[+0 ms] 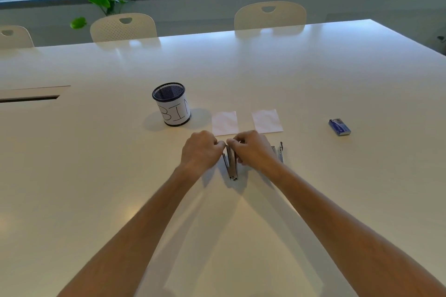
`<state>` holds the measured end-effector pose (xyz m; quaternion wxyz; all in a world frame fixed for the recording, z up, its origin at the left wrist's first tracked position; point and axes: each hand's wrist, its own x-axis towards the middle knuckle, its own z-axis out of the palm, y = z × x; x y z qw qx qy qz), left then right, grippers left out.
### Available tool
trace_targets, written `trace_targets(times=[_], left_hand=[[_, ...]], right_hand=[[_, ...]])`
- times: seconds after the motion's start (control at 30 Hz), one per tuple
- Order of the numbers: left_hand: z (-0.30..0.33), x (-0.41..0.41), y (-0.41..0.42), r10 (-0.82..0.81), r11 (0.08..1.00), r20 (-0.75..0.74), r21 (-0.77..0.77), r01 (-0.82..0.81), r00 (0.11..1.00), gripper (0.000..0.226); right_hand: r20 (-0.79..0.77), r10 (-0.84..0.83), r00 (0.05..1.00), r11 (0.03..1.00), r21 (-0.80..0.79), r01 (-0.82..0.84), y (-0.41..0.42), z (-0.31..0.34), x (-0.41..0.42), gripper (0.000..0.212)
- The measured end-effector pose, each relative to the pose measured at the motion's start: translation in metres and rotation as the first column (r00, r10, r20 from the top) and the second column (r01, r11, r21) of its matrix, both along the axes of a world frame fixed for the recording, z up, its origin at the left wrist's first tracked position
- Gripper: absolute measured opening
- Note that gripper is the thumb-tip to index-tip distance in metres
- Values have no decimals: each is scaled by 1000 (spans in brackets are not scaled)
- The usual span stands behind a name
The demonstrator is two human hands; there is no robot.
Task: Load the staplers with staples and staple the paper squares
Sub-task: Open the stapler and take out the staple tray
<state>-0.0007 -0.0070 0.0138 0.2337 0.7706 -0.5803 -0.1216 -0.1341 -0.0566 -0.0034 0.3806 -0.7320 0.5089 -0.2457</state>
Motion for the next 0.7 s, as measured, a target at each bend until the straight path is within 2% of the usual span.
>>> trace_targets(times=[0.07, 0.2, 0.33, 0.47, 0.7], left_hand=[[3, 0, -2, -1, 998, -6, -67, 1, 1000, 39], [0, 0, -5, 10, 983, -89, -184, -26, 996, 45], [-7, -3, -4, 28, 962, -262, -254, -97, 965, 48], [-14, -10, -4, 31, 939, -463, -290, -185, 886, 49], [-28, -16, -9, 80, 861, -511, -398, -318, 856, 56]], right_hand=[[126, -34, 991, 999, 23, 32, 1, 3, 1, 22], [191, -72, 979, 996, -35, 80, 2, 6, 2, 22], [264, -89, 960, 993, -55, 107, 3, 8, 3, 20], [297, -94, 950, 988, -87, 125, 4, 9, 7, 19], [291, -90, 952, 972, -181, 147, 10, 10, 18, 17]])
